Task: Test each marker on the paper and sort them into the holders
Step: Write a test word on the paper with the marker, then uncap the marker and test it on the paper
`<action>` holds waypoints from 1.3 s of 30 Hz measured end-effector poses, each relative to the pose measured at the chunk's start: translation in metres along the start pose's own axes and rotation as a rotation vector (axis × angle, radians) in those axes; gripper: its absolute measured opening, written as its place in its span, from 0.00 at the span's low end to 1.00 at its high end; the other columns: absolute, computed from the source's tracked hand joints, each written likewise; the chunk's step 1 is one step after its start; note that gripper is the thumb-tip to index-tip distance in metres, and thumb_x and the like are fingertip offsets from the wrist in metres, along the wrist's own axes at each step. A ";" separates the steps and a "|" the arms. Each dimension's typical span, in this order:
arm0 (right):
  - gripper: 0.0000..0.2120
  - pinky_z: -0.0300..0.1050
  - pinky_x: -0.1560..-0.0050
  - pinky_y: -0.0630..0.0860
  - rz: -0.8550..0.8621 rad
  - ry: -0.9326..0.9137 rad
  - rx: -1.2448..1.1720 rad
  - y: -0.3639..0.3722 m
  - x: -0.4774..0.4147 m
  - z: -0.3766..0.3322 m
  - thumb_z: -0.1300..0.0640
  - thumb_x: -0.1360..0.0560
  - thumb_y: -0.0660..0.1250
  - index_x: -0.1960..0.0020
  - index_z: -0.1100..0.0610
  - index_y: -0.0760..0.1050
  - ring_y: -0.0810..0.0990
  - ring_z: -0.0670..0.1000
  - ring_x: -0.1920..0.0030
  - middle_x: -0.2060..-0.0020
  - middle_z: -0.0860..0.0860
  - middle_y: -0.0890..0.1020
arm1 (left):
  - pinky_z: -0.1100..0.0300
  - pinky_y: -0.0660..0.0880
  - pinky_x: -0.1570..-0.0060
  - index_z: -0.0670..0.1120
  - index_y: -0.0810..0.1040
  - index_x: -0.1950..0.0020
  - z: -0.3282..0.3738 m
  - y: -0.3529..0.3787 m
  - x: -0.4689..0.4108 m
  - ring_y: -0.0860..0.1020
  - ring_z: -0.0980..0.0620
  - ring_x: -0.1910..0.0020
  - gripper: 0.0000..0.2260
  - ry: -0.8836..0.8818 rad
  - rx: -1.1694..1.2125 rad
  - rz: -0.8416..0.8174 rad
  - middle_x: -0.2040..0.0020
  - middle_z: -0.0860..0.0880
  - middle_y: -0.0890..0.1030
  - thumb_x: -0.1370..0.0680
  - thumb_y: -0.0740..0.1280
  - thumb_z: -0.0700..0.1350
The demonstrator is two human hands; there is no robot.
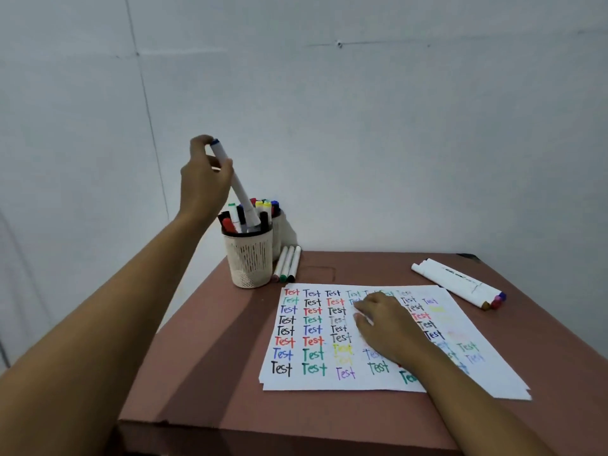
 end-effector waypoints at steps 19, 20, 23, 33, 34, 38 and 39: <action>0.18 0.43 0.36 0.66 -0.007 0.015 0.001 -0.002 -0.003 -0.002 0.51 0.20 0.57 0.32 0.52 0.72 0.69 0.52 0.35 0.36 0.50 0.73 | 0.42 0.68 0.44 0.40 0.76 0.39 -0.043 0.044 0.041 0.73 0.35 0.42 0.16 0.334 -0.717 -0.252 0.42 0.37 0.75 0.24 0.61 0.43; 0.18 0.43 0.36 0.66 -0.006 0.017 -0.001 -0.002 -0.003 -0.002 0.51 0.20 0.57 0.32 0.52 0.72 0.69 0.52 0.35 0.36 0.50 0.73 | 0.42 0.70 0.46 0.40 0.77 0.41 -0.037 0.043 0.047 0.74 0.34 0.45 0.15 0.390 -0.689 -0.190 0.44 0.36 0.77 0.26 0.62 0.42; 0.18 0.43 0.37 0.65 -0.007 0.022 0.013 -0.003 -0.003 -0.002 0.51 0.20 0.57 0.32 0.52 0.72 0.69 0.51 0.35 0.35 0.50 0.73 | 0.46 0.74 0.54 0.39 0.78 0.46 -0.024 0.046 0.078 0.77 0.36 0.51 0.12 0.482 -0.556 -0.114 0.50 0.37 0.78 0.27 0.62 0.41; 0.13 0.49 0.44 0.70 -0.069 0.092 0.133 -0.014 -0.019 -0.011 0.51 0.21 0.56 0.43 0.54 0.76 0.73 0.56 0.42 0.45 0.51 0.76 | 0.51 0.58 0.30 0.42 0.63 0.28 -0.075 0.086 0.159 0.62 0.47 0.29 0.22 -0.092 -0.541 -0.920 0.26 0.44 0.62 0.18 0.53 0.51; 0.13 0.49 0.46 0.71 -0.057 0.112 0.128 -0.016 -0.026 -0.013 0.52 0.21 0.56 0.46 0.56 0.77 0.74 0.56 0.45 0.47 0.53 0.77 | 0.52 0.58 0.30 0.42 0.66 0.30 -0.075 0.088 0.160 0.63 0.47 0.29 0.21 -0.081 -0.550 -0.927 0.27 0.45 0.64 0.18 0.52 0.51; 0.12 0.47 0.51 0.74 -0.020 0.137 -0.052 -0.010 -0.065 -0.031 0.53 0.21 0.59 0.48 0.59 0.77 0.78 0.56 0.51 0.52 0.54 0.80 | 0.53 0.59 0.30 0.43 0.69 0.32 -0.078 0.090 0.160 0.63 0.48 0.30 0.20 -0.052 -0.554 -0.906 0.27 0.47 0.65 0.19 0.52 0.52; 0.11 0.48 0.50 0.76 -0.031 0.134 -0.110 -0.004 -0.078 -0.037 0.53 0.21 0.61 0.48 0.59 0.77 0.79 0.56 0.52 0.52 0.54 0.81 | 0.52 0.59 0.30 0.44 0.68 0.32 -0.079 0.091 0.160 0.63 0.49 0.30 0.20 -0.039 -0.557 -0.897 0.27 0.47 0.65 0.19 0.52 0.52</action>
Point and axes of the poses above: each hand's wrist, its own x-axis away from the middle knuckle, its own y-axis out of the palm, z = x × y, the point moved 4 cm from there along -x, towards the middle knuckle
